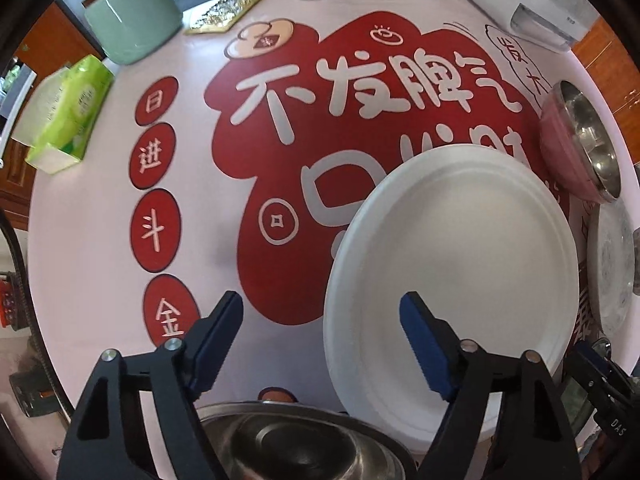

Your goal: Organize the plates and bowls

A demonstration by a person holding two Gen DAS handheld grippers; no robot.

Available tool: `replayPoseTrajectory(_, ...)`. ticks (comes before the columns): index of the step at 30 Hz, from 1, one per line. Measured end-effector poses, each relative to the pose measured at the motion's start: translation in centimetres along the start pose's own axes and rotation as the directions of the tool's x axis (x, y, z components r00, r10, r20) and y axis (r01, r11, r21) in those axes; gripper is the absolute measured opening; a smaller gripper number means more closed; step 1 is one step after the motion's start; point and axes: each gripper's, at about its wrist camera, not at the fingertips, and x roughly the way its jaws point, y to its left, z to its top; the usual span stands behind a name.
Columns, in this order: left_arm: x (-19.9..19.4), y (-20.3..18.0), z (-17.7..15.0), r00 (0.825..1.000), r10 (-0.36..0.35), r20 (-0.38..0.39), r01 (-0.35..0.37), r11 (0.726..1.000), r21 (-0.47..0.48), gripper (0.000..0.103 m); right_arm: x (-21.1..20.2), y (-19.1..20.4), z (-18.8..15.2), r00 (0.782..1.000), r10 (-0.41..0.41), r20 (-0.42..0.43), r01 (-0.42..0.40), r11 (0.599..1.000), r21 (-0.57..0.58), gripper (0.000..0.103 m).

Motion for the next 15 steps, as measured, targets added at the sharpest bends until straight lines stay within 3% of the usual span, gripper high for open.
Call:
replayPoseTrajectory(9, 2.1, 0.8, 0.3, 0.999, -0.039, -0.037, 0.038, 0.999, -0.032, 0.064, 1.0, -0.6, 0.4, 0.998, 0.058, -0.028, -0.057, 0.998, 0.034, 0.034)
replayPoseTrajectory(15, 2.7, 1.9, 0.4, 0.997, -0.068, -0.035, 0.066, 0.996, -0.057, 0.061, 1.5, -0.7, 0.6, 0.994, 0.104, -0.034, -0.102, 0.994, 0.046, 0.031)
